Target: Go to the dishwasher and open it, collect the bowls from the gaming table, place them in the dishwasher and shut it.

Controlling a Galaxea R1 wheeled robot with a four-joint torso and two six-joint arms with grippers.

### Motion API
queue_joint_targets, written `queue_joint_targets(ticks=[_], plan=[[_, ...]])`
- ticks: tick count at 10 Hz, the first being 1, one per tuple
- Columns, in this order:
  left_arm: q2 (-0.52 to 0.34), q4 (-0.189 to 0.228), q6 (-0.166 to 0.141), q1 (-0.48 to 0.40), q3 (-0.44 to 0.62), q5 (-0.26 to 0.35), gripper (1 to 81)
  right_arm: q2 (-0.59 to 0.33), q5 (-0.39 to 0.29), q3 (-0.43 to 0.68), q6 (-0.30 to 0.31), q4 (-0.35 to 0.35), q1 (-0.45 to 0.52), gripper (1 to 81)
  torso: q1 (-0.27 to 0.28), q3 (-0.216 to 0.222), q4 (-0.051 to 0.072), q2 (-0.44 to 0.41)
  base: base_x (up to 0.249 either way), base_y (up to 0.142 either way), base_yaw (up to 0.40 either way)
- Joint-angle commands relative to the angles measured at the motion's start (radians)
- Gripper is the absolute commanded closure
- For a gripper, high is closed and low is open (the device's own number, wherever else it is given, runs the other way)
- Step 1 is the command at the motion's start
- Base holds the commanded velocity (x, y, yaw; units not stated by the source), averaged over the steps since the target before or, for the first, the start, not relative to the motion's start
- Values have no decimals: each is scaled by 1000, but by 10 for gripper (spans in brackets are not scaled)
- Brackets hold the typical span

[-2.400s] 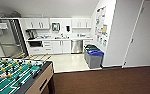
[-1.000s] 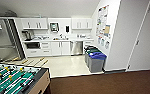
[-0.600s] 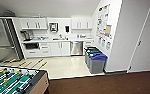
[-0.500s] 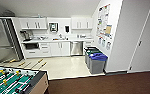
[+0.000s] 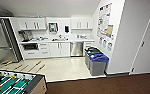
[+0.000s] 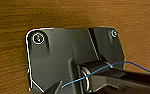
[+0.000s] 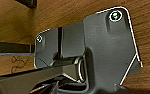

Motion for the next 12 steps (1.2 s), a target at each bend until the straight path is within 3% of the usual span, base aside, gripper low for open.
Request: queue_joint_targets(ticks=[1,12], plan=[[16,3,6,-32,-66,51,10,17,-51,-45,-5,1,4,10,0,0,0,0,158,0,0],[18,6,8,0,-86,22,10,32,-17,-94,-5,1,-33,10,0,0,0,0,158,0,0]])
